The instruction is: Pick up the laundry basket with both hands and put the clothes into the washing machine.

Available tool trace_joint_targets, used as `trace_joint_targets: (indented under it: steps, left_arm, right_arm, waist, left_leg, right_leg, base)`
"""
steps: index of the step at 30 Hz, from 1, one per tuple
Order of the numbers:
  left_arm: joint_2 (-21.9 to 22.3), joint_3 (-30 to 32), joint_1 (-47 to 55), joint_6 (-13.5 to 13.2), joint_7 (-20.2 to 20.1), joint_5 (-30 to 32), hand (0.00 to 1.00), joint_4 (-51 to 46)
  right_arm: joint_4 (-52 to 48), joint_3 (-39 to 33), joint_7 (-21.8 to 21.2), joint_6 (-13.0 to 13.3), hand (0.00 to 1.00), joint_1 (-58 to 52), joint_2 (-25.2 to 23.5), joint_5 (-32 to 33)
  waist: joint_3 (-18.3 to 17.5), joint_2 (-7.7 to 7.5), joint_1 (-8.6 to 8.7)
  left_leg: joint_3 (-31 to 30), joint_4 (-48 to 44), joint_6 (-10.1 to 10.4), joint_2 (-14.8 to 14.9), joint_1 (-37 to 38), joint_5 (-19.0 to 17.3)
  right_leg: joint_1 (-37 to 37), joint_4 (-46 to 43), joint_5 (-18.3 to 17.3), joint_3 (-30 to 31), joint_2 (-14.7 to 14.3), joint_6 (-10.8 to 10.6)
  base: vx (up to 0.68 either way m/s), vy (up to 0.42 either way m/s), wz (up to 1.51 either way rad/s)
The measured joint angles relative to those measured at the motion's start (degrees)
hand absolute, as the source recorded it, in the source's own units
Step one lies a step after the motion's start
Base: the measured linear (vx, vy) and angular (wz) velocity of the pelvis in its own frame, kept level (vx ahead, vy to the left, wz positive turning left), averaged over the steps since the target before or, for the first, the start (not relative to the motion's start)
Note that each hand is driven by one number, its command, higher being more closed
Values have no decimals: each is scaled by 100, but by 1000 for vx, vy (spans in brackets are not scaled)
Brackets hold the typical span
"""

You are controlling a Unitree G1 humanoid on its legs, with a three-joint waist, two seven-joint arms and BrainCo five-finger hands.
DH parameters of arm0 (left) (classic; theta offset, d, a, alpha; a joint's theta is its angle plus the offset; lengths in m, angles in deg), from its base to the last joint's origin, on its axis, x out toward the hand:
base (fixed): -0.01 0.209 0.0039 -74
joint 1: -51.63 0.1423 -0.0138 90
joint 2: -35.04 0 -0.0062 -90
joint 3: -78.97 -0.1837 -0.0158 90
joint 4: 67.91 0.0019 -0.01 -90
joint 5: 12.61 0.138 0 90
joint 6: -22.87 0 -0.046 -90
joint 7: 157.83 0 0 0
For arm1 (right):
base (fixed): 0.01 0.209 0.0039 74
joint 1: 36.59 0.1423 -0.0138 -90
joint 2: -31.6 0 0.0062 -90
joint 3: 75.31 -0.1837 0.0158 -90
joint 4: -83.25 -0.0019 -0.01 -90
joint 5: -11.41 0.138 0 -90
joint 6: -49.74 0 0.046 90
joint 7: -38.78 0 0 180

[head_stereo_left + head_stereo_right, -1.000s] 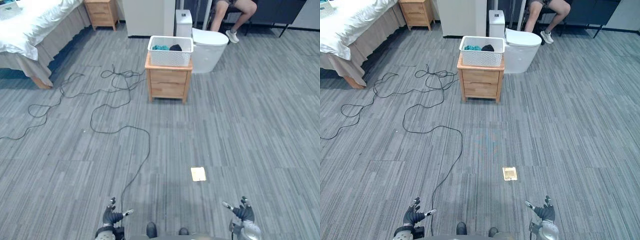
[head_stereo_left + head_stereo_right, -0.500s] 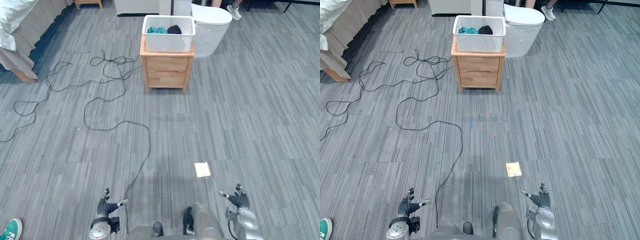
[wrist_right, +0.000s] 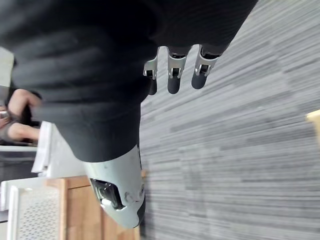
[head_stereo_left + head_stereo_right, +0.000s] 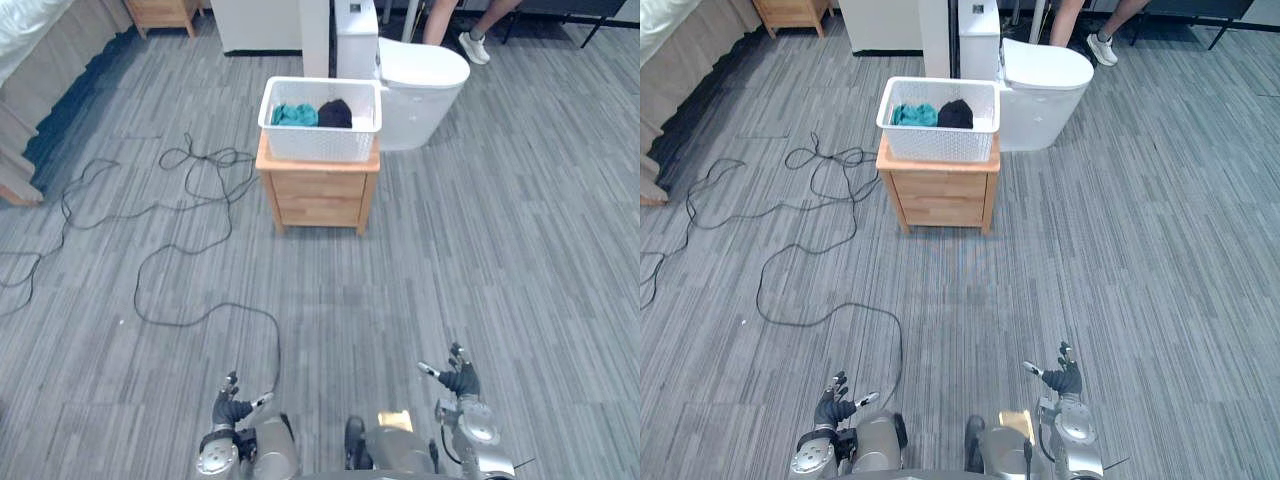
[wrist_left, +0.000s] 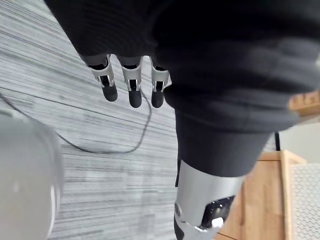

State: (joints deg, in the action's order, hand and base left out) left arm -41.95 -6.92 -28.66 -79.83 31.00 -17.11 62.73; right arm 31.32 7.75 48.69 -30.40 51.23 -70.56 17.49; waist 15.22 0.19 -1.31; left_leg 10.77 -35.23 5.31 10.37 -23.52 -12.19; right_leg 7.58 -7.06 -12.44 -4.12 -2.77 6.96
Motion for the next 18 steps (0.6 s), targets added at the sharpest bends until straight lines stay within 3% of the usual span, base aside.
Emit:
trace_joint_targets:
  steps: [1,2,3,4,5,6,7,8,9,10,11,12,15,16,17,18]
  left_arm:
    - [-3,63,17,0,11,-1,0,22]
    - [8,52,38,3,16,0,0,56]
    - [22,50,44,-5,21,-19,0,93]
    - [6,65,15,-4,32,-16,0,184]
    - [-1,63,0,-4,19,-4,0,266]
    - [-23,63,-6,-7,16,1,0,306]
    - [-63,49,-22,-6,12,5,0,319]
    - [-131,34,-90,11,6,22,0,423]
    - [-244,-8,-125,74,10,49,0,531]
    - [-249,-16,-123,108,12,57,0,577]
    - [-271,-19,-99,128,17,59,0,618]
    - [-298,-19,-103,121,16,59,0,604]
    - [-304,-19,-221,103,11,59,0,601]
    - [-295,-19,-236,102,7,61,0,600]
    - [-305,-20,-237,101,5,68,0,599]
    - [-333,-29,-225,96,3,71,0,598]
  right_arm:
    - [188,-11,7,-1,0,96,16,-5]
    - [227,-10,18,1,0,103,67,-12]
    - [305,-1,16,0,0,70,132,-48]
    - [386,-6,15,-11,0,38,121,-63]
    - [397,-44,14,-13,0,-5,93,-110]
    - [460,-56,13,-19,0,-73,65,-126]
    - [506,-80,13,-23,0,-130,34,-155]
    - [559,-164,10,-34,0,-252,-37,-189]
    - [578,-143,5,-101,0,-340,-98,-225]
    - [577,-109,1,-128,0,-336,-111,-225]
    - [555,-14,-1,-125,0,-357,-113,-240]
    - [478,53,-5,-104,0,-364,-122,-280]
    - [355,113,-7,-66,0,-355,-104,-291]
    - [357,112,-6,-55,0,-366,-107,-291]
    - [345,103,-4,-35,0,-392,-99,-290]
    - [343,95,-3,-30,0,-443,-101,-290]
  waist:
    - [6,-15,-51]
    - [-39,64,-94]
    - [-89,118,-133]
    - [-156,55,-118]
    - [-217,-5,-35]
    - [-245,-117,33]
    - [-260,-204,70]
    - [-265,-324,120]
    - [-253,-401,223]
    - [-244,-392,234]
    - [-222,-346,247]
    - [-214,-282,269]
    - [-176,-163,356]
    - [-178,-152,372]
    - [-207,-207,378]
    - [-229,-248,375]
  left_leg:
    - [-50,1297,125,-168,39,258]
    - [-126,2072,115,-241,45,534]
    - [-239,2071,-59,-265,-27,1085]
    - [-256,1866,-281,-377,-61,1344]
    - [-254,1638,-467,-529,-64,1379]
    - [-245,1493,-687,-677,3,1175]
    - [-240,1447,-722,-784,107,1048]
    - [-260,1393,-814,-1002,338,853]
    - [-322,1314,-945,-1192,782,484]
    - [-334,1311,-979,-1223,1020,358]
    - [-355,1458,-1032,-1230,1557,219]
    - [-471,1758,-1031,-1216,2052,203]
    - [-580,2207,-1030,-1076,2721,203]
    - [-596,2304,-1026,-1045,2894,201]
    - [-601,2331,-860,-1038,3042,104]
    - [-591,2322,-705,-1050,3090,3]
  right_leg:
    - [273,206,-61,122,70,-159]
    - [411,347,-131,199,66,-334]
    - [609,410,-309,300,119,-573]
    - [665,256,-399,298,243,-711]
    - [421,-479,-536,258,428,-946]
    - [97,-1348,-589,238,582,-1045]
    - [-134,-2036,-536,233,716,-1137]
    - [-520,-3171,-163,226,934,-1508]
    - [-1022,-4773,387,196,1175,-1572]
    - [-1221,-5244,273,148,1231,-1405]
    - [-1501,-5701,69,-57,1274,-1101]
    - [-1763,-5635,-93,-285,1246,-911]
    - [-2265,-4427,-363,-687,1040,-905]
    - [-2415,-3416,-327,-710,955,-951]
    - [-2453,-2182,-41,-680,837,-1019]
    - [-2442,-1615,285,-621,803,-979]
  base:
    - [417,115,-74]
    - [632,246,-91]
    - [553,246,-74]
    - [712,327,-50]
    - [650,282,-9]
    - [660,266,12]
    - [668,240,32]
    - [808,230,65]
    - [673,187,61]
    - [771,176,38]
    - [592,111,9]
    - [696,113,17]
    - [434,1,43]
    - [591,-69,53]
    - [500,-79,55]
    - [487,-117,63]
